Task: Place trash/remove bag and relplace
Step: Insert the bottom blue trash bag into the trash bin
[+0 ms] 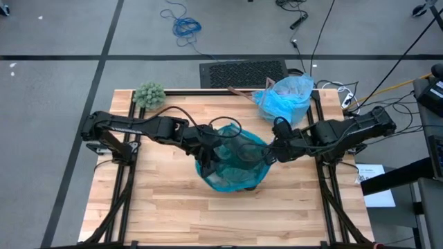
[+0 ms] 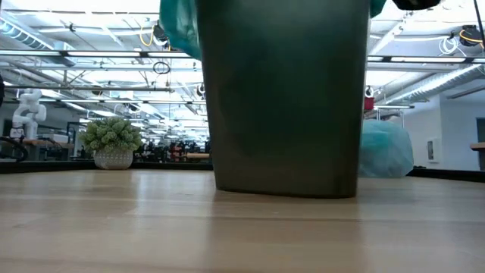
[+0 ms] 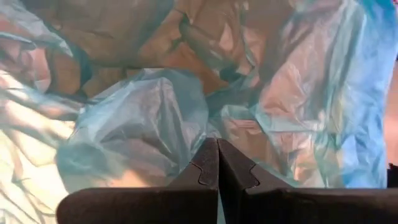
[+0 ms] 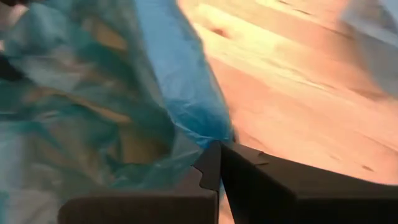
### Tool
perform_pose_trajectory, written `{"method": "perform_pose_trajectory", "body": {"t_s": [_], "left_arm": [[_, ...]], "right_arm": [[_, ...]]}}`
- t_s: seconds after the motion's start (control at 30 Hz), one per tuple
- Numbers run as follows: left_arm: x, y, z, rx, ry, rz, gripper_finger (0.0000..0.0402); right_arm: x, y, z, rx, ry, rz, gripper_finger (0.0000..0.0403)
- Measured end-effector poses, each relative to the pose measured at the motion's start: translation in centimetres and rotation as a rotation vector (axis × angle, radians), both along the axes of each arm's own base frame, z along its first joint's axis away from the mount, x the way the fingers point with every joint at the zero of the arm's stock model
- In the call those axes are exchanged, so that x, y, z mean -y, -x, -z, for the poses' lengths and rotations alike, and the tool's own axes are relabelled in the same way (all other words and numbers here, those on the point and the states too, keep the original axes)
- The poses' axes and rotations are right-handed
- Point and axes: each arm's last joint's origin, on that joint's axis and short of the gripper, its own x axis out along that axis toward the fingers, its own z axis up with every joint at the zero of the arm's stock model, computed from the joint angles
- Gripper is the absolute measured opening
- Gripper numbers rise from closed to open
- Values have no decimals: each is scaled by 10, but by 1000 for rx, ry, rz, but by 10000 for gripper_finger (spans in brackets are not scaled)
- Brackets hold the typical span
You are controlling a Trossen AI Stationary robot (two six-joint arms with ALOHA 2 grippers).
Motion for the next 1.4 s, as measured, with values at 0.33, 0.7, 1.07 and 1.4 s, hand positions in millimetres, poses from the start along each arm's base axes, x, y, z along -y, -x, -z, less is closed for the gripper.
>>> {"method": "perform_pose_trajectory", "body": {"t_s": [0.33,0.7,1.07,1.4], "left_arm": [[7,9,0,-50,-30,28,0],[8,9,0,-47,-15,13,0],[9,9,0,-46,-19,7,0],[9,9,0,-45,-22,4,0]], "right_arm": [[-7,8,0,3,35,38,0],[-12,21,5,-82,29,112,0],[-24,2,58,-27,-107,75,0],[-32,9,56,21,-156,7,4]]}}
